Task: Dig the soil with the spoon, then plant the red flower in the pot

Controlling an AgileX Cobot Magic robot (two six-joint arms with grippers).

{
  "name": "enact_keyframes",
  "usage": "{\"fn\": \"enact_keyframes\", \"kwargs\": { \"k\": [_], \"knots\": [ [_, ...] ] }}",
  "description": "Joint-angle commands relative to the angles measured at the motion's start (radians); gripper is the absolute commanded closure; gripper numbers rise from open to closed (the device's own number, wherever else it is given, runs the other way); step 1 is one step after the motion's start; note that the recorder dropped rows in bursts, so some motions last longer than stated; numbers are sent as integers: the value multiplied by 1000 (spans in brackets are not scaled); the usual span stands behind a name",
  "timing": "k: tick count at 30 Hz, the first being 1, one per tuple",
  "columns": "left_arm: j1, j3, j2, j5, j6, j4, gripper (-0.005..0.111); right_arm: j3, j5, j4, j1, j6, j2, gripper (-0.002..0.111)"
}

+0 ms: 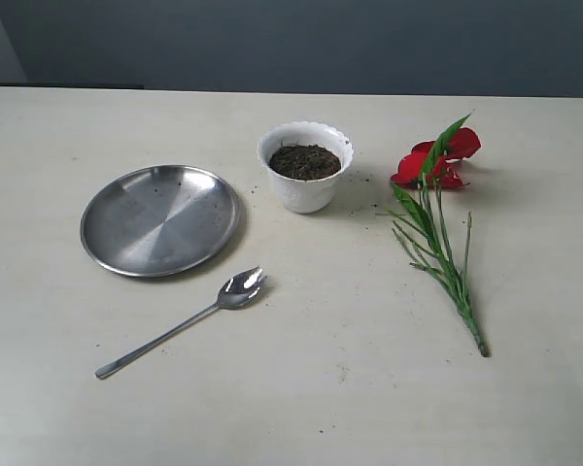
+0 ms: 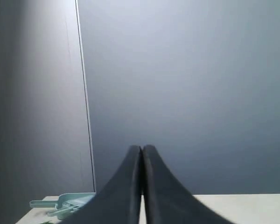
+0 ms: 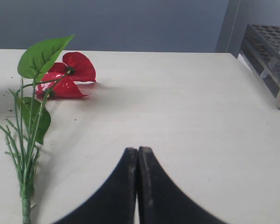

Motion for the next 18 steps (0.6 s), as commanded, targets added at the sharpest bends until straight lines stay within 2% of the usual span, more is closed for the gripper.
{"fn": "enact_keyframes", "kwargs": {
  "k": [1,5,9,11,14,16,17,18],
  "knots": [
    [-5,3,-5,-36,-1,-2,106,5,-12,0,-3,-1,-3,108],
    [-5,3,-5,-38,-42,-2,106,5,-12,-4,-3,-1,-3,108],
    [-5,3,-5,-71,-283,-2,106,5,-12,-4,-3,-1,-3,108],
    [-5,3,-5,-100,-379,-2,106,5,-12,-4,-3,-1,-3,108],
    [-5,3,-5,-201,-397,21,106,5,-12,-4,-3,-1,-3,108],
    [-5,3,-5,-254,-402,216,106,5,-12,-4,-3,-1,-3,108],
    [-5,-14,-5,-254,-488,350,106,5,-12,-4,-3,-1,-3,108],
    [-5,-26,-5,-243,-518,408,106,5,-12,-4,-3,-1,-3,108]
  ]
}}
